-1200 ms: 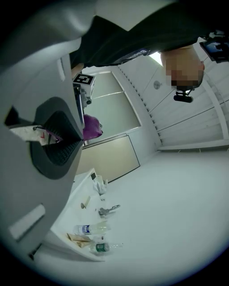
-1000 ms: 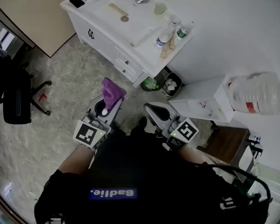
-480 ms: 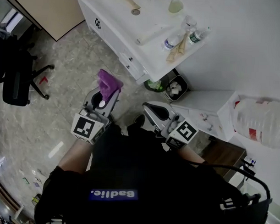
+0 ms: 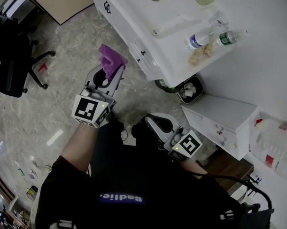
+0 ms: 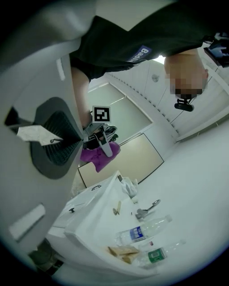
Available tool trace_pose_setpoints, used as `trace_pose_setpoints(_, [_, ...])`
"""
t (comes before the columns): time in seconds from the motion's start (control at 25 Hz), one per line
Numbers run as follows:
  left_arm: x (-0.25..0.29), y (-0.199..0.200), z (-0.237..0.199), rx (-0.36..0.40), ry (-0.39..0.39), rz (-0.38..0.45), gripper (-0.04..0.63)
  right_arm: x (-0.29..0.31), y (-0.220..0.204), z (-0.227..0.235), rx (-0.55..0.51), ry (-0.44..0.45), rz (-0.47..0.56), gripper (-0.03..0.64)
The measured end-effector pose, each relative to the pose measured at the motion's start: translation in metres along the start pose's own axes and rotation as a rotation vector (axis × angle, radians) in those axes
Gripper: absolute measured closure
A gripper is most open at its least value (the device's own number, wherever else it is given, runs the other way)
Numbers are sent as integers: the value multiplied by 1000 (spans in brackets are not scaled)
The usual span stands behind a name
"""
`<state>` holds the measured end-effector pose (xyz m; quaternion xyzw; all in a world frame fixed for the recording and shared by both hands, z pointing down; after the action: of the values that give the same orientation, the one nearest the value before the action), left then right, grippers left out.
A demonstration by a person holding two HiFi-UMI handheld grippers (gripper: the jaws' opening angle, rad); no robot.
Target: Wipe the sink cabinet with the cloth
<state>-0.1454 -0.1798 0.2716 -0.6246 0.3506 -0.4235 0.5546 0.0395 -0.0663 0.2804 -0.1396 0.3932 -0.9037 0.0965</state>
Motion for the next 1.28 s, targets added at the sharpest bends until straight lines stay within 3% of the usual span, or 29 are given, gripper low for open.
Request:
trace_pose_setpoints(0.44, [112, -129, -55, 30, 29, 72, 511, 45, -103, 104, 35, 1, -6, 620])
trace_pose_setpoints(0.68, [162, -189, -80, 86, 44, 80, 511, 59, -137, 146, 7, 50, 19, 620])
trace_pose_setpoints(0.84, [192, -215, -92, 103, 42, 102, 511, 68, -154, 178, -58, 74, 49, 620])
trace_pose_setpoints(1.0, [218, -236, -95, 168, 23, 147, 511, 74, -173, 205, -109, 96, 85, 620])
trace_pose_setpoints(1.28, [230, -251, -93, 220, 28, 271, 511, 72, -195, 241, -199, 100, 128, 621])
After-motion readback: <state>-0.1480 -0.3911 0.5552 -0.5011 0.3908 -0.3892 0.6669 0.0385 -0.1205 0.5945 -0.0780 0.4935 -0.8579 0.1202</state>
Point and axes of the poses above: the fingertips, and each gripper's own axes: x forward along the fingers, z to its right, y out of its top, the point moved 4 cm from there along -x, backward along the fingers, and after that the axes turned 9 degrees about x, right-handed, at the moved point
